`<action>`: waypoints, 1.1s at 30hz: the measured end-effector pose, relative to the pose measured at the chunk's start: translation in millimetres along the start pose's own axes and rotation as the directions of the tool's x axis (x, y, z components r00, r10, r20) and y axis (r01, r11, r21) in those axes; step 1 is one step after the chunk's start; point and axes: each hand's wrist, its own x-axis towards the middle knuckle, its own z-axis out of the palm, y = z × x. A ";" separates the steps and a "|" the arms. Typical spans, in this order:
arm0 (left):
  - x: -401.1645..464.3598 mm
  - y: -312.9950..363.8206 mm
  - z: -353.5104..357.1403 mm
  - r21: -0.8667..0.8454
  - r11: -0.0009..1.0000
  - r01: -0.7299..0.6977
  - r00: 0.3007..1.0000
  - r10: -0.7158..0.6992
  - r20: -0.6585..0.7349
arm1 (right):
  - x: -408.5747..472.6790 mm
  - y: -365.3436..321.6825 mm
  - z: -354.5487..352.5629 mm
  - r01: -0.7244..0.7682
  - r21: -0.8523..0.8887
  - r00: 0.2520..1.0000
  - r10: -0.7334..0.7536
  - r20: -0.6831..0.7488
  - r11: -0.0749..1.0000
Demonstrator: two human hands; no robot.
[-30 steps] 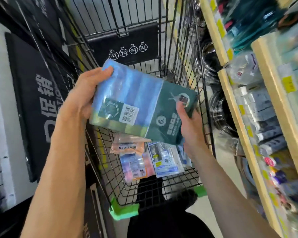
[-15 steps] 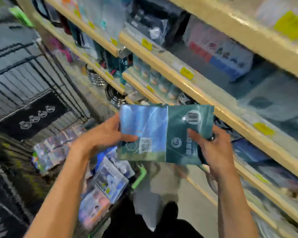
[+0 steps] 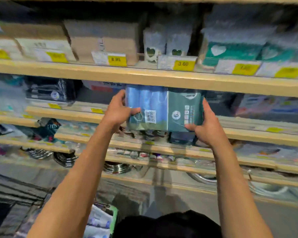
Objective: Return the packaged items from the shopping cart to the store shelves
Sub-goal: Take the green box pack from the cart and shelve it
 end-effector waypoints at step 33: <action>-27.8 -83.5 -41.0 0.063 0.998 -0.007 0.940 0.028 -0.339 | -16.0 -52.3 153.9 0.273 0.131 0.928 -0.224 -0.298 0.953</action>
